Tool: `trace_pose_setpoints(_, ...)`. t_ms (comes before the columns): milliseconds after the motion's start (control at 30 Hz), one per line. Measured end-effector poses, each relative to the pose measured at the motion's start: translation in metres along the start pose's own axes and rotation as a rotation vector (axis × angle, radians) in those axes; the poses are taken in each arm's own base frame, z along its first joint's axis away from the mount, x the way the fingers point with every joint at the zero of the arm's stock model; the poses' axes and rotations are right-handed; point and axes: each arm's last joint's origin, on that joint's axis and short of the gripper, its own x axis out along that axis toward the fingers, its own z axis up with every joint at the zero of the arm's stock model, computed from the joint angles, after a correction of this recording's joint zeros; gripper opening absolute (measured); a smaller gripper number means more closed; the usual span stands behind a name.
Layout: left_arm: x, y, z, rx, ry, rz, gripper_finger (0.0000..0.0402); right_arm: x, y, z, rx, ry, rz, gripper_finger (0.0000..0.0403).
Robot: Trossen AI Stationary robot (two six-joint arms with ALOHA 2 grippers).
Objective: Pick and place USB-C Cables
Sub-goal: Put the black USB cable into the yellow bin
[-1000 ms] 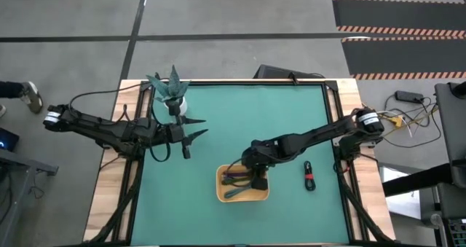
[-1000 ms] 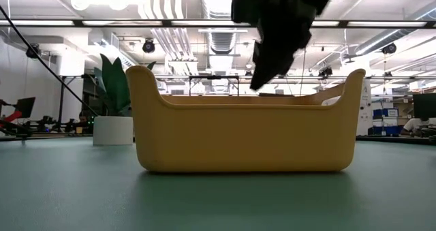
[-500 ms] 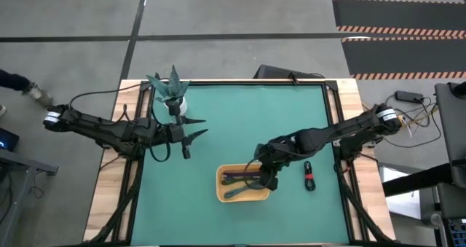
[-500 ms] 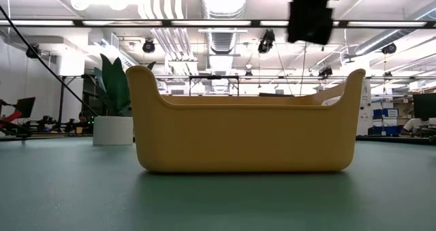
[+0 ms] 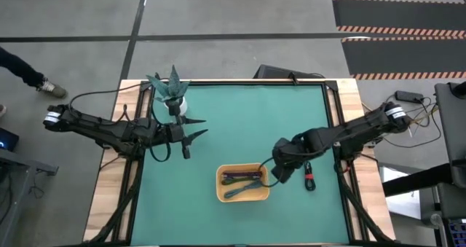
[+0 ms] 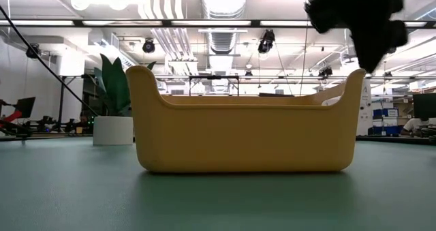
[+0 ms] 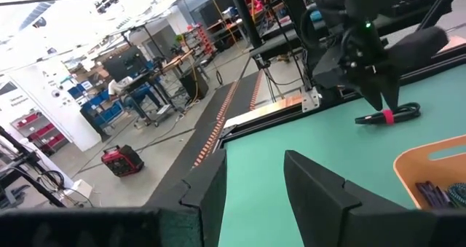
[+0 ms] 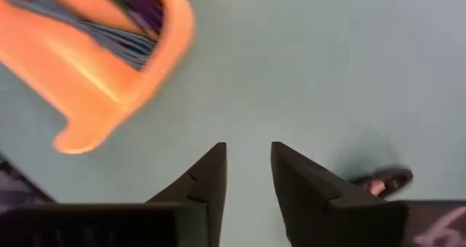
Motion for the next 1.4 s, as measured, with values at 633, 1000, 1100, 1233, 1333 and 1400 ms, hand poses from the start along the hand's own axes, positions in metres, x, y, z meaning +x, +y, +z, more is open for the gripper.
trace_pose_setpoints(633, 0.000, 0.000, 0.000, 0.001, 0.001, -0.001, 0.0123, 0.054, -0.067, -0.050, 0.366, 0.224, -0.235, 0.0185)
trace_pose_setpoints(1000, 0.000, 0.000, 0.000, 0.001, 0.001, -0.001, 0.0123, 0.057, -0.067, -0.049, 0.362, 0.188, -0.252, 0.0185)
trace_pose_setpoints(1100, 0.000, -0.001, -0.001, 0.002, 0.003, -0.002, 0.0123, 0.060, -0.068, -0.049, 0.370, 0.185, -0.261, 0.0185)
trace_pose_setpoints(1233, 0.000, -0.001, -0.001, 0.003, 0.005, -0.003, 0.0123, 0.064, -0.070, -0.049, 0.371, 0.178, -0.245, 0.0185)
trace_pose_setpoints(1333, 0.000, -0.001, -0.001, 0.003, 0.004, -0.002, 0.0123, 0.068, -0.073, -0.050, 0.381, 0.177, -0.248, 0.0185)
trace_pose_setpoints(1400, 0.000, -0.001, -0.001, 0.002, 0.003, -0.002, 0.0123, 0.071, -0.075, -0.051, 0.386, 0.176, -0.248, 0.0184)
